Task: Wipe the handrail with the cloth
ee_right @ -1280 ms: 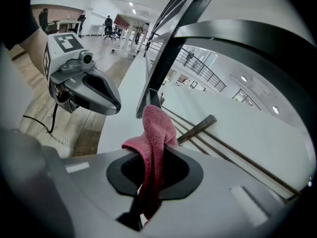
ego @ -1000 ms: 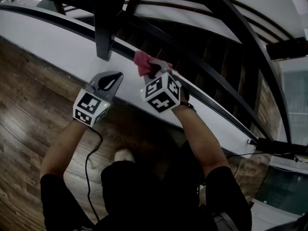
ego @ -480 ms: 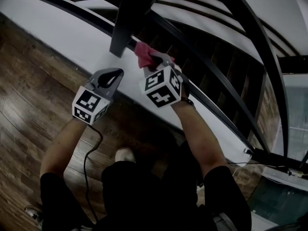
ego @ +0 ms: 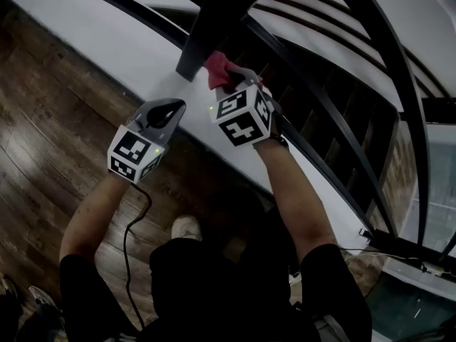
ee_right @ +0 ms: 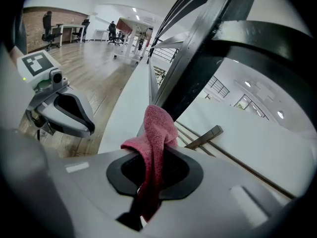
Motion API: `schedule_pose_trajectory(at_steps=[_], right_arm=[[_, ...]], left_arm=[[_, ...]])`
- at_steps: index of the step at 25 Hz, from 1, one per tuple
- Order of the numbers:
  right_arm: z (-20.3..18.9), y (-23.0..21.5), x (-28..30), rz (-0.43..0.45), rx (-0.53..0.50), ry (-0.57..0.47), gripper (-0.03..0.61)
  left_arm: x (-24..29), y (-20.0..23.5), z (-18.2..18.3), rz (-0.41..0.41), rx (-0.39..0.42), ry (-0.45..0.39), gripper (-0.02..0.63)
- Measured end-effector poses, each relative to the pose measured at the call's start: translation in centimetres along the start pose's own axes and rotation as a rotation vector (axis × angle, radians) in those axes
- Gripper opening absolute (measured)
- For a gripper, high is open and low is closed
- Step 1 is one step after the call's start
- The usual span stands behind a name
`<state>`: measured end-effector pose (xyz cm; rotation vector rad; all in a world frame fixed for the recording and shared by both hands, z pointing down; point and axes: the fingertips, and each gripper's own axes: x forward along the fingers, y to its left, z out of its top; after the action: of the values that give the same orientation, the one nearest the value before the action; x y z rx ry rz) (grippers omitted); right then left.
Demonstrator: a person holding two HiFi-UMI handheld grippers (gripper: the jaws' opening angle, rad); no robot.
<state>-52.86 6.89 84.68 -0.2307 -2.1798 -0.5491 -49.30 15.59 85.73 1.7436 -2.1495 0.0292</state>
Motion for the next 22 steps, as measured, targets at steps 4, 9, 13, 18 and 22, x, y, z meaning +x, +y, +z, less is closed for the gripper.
schedule_pose_trajectory(at_steps=[4,9,13,18,22], right_arm=[[0.6,0.1,0.4,-0.014,-0.027,-0.017,0.043],[0.8,1.9,-0.3,0.095,0.003,-0.121,0.043],[0.8,3.2,-4.1,0.136,0.044,-0.274,0.043],[-1.3,2.3,-11.4,0.126,0.053,-0.445,0.042],[-4.4,0.7,-17.3,0.115,0.062,-0.546,0.041]], left_arm=[[-0.9,-0.2,0.1,0.021,0.008,-0.001,0.000],[-1.8,-0.9,0.5,0.036,0.037,0.000,0.000],[-2.2,-1.7,1.0,0.030,0.051,0.007,0.000],[-1.6,-4.0,3.9,0.009,-0.006,-0.063,0.000],[1.2,-7.3,6.4,-0.046,-0.010,-0.115,0.000]])
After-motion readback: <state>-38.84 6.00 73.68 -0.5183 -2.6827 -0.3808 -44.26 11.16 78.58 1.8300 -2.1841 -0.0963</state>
